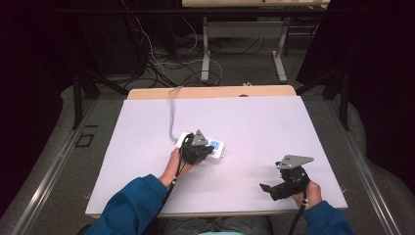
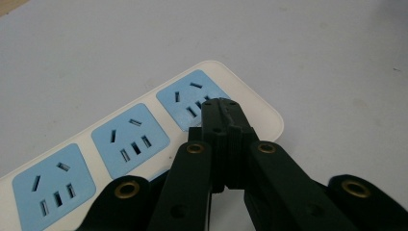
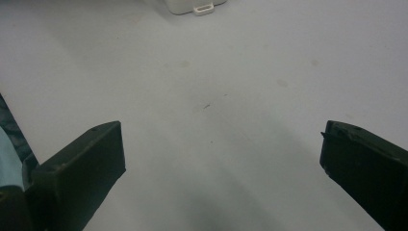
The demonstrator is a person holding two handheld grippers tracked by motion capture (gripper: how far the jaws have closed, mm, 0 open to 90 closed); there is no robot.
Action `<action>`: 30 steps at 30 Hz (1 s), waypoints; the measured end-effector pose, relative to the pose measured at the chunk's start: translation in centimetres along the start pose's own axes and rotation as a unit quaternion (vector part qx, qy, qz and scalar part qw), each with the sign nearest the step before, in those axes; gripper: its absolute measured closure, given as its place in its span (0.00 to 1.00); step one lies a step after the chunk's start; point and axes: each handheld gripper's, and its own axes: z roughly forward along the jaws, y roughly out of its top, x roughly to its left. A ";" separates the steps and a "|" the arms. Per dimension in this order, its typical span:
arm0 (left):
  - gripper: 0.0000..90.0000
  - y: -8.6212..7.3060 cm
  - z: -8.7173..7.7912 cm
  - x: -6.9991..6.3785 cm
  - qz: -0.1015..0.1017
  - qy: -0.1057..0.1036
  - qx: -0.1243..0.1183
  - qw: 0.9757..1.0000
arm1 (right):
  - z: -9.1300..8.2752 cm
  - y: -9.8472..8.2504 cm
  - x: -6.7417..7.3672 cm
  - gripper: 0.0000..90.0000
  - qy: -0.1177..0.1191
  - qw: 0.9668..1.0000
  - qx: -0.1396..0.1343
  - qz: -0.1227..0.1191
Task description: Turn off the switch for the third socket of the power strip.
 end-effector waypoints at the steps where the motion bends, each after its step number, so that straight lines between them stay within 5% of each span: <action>1: 1.00 0.0 0.0 0.0 0.000 0.000 0.000 1.000 | 0.0 0.0 0.0 0.02 0.000 1.000 0.001 0.001; 30: 1.00 0.0 0.0 0.0 0.003 0.001 -0.001 1.000 | -0.1 0.1 0.1 0.01 0.002 1.000 0.000 -0.001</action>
